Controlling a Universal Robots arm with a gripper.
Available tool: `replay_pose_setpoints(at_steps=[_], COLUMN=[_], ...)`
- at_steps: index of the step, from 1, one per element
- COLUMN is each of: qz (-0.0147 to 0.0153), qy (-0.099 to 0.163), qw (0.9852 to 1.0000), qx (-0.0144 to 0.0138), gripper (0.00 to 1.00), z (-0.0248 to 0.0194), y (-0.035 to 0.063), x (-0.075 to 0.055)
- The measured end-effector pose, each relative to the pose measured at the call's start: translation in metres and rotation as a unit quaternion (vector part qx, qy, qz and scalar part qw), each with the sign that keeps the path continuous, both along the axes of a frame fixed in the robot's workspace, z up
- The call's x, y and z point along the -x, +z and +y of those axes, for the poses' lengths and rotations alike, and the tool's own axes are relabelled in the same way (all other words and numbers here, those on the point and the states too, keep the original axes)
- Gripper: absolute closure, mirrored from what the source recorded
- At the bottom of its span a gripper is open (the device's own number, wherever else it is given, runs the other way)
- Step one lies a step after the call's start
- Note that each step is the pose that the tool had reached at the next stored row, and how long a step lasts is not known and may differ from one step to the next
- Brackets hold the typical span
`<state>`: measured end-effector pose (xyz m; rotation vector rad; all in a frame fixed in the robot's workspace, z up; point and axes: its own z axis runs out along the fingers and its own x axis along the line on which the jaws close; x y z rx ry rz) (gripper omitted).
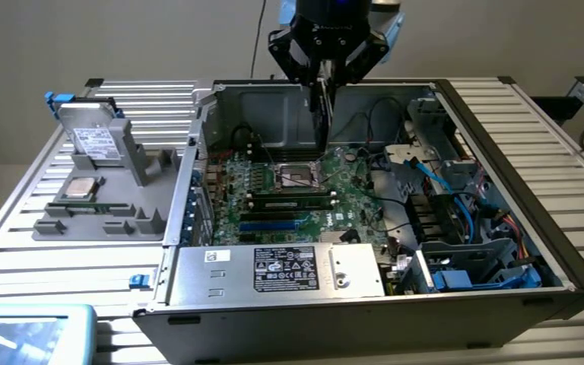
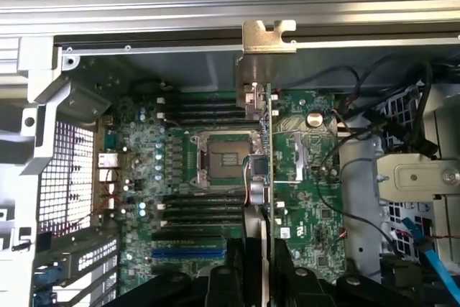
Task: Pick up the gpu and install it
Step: 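Insert the gpu into the slot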
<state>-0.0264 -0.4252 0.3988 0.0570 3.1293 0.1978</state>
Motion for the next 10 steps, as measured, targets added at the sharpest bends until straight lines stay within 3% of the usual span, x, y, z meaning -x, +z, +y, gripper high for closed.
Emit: replay_pose_setpoints(at_steps=[5,10], qz=[0.0002,0.0002], qy=[0.031,0.077], qw=[0.9995,0.997], qx=[-0.0001,-0.0001], gripper=[0.72,0.72], z=[0.0001,0.0], y=[-0.0007,-0.0018], x=[-0.0013,-0.0013])
